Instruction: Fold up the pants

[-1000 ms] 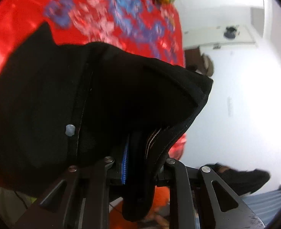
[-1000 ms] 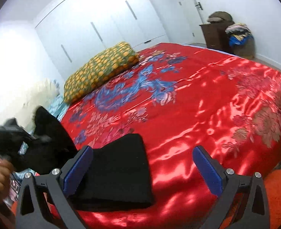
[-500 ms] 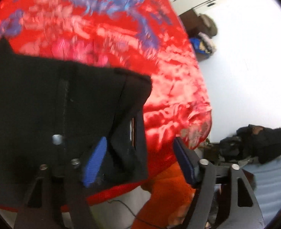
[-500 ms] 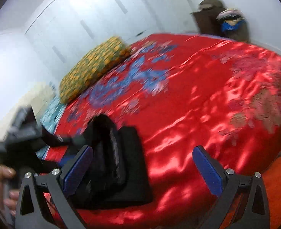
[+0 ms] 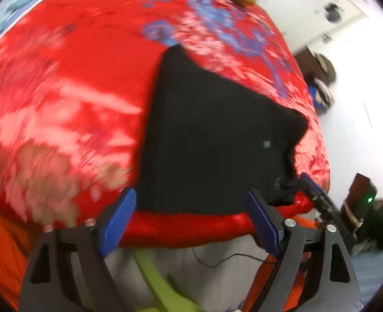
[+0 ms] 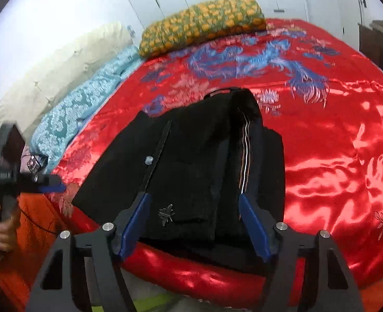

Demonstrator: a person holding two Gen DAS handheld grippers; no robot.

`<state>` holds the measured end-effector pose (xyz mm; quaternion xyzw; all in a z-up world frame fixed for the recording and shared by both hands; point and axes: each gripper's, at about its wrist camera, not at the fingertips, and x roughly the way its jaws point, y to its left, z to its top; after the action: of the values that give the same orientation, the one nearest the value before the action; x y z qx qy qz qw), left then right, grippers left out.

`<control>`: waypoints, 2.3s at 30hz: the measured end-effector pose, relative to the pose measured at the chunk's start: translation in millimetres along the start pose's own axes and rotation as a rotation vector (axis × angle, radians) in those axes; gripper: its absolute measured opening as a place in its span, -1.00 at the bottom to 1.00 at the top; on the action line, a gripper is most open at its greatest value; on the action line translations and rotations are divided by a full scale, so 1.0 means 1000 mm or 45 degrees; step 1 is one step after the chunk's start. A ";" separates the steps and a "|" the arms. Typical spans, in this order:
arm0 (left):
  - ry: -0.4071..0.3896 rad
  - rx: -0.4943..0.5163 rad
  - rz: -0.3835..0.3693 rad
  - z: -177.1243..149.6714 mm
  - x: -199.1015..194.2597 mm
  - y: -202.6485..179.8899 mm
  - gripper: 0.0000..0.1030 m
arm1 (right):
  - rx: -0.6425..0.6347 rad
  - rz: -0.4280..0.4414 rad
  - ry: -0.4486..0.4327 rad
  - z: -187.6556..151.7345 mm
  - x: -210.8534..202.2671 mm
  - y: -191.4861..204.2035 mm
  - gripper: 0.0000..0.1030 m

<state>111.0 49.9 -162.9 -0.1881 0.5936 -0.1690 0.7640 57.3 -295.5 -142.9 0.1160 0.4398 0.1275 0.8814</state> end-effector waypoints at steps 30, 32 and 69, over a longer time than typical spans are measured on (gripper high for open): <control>-0.148 0.371 0.151 -0.013 0.007 -0.051 0.68 | 0.132 -0.283 0.035 -0.019 0.013 -0.034 -0.78; -0.209 0.451 0.217 -0.005 0.016 -0.063 0.68 | 0.055 -0.321 0.037 -0.013 0.008 -0.022 -0.78; -0.107 0.709 0.453 -0.011 0.085 -0.104 0.81 | -0.098 -0.119 0.116 -0.020 0.018 -0.007 0.00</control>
<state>117.0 -83.0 -186.6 0.1280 0.5160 -0.1807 0.8274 52.7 -294.3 -170.7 0.0555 0.4794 0.1081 0.8692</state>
